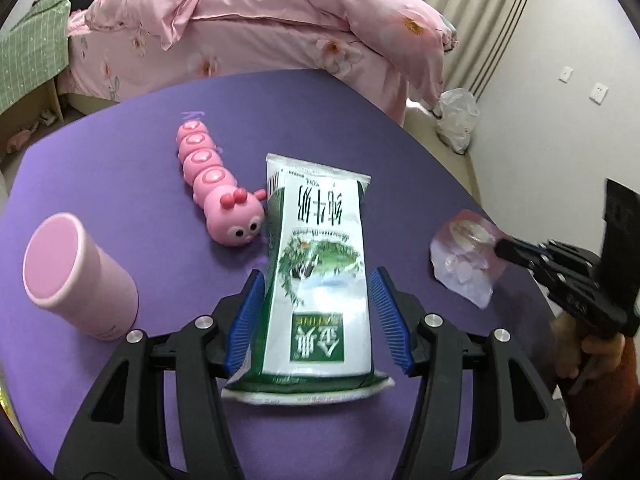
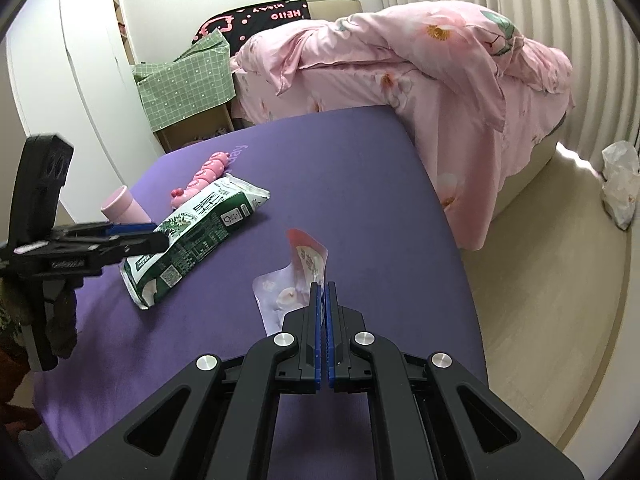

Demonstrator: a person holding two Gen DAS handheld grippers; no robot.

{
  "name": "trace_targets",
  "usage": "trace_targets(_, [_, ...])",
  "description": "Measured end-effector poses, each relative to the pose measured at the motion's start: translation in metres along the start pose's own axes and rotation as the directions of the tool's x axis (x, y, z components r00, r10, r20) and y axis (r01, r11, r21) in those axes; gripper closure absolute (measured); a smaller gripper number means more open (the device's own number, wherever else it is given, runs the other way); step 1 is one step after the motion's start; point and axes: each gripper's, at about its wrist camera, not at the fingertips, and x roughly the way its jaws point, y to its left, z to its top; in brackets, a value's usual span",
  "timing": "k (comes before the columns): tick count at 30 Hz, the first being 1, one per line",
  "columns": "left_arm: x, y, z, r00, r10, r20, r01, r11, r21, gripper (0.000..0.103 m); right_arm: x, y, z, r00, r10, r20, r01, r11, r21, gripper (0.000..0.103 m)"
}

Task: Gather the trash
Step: 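Grasp the clear plastic packet with the right tool while the left tool grasps the green milk pouch, then carry the green milk pouch over the bin with the left tool while the right tool carries the clear packet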

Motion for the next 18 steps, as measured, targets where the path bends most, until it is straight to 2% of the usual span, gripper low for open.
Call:
trace_targets(3, [0.009,-0.008,0.01,0.999,0.034,0.002,-0.034,0.999,-0.01,0.051,0.0,0.001,-0.002,1.0,-0.006,0.0,0.006,1.0,-0.001,0.099])
trace_targets(7, [0.027,-0.021,0.019,0.99,0.137,-0.023,-0.136,0.99,0.036,0.051,-0.004,0.0,-0.004,1.0,0.002,0.006,-0.002,1.0,0.019,0.099])
trace_targets(14, [0.028,-0.023,0.019,0.986,0.153,-0.064,-0.151,0.988,0.033,0.054,-0.013,-0.003,-0.005,1.0,0.006,0.018,-0.006,1.0,0.028,0.099])
trace_targets(18, [0.006,-0.026,0.014,0.988,0.151,-0.019,-0.15,0.988,0.034,0.055,-0.019,0.0,-0.002,0.999,0.007,0.035,-0.007,1.0,0.022,0.099])
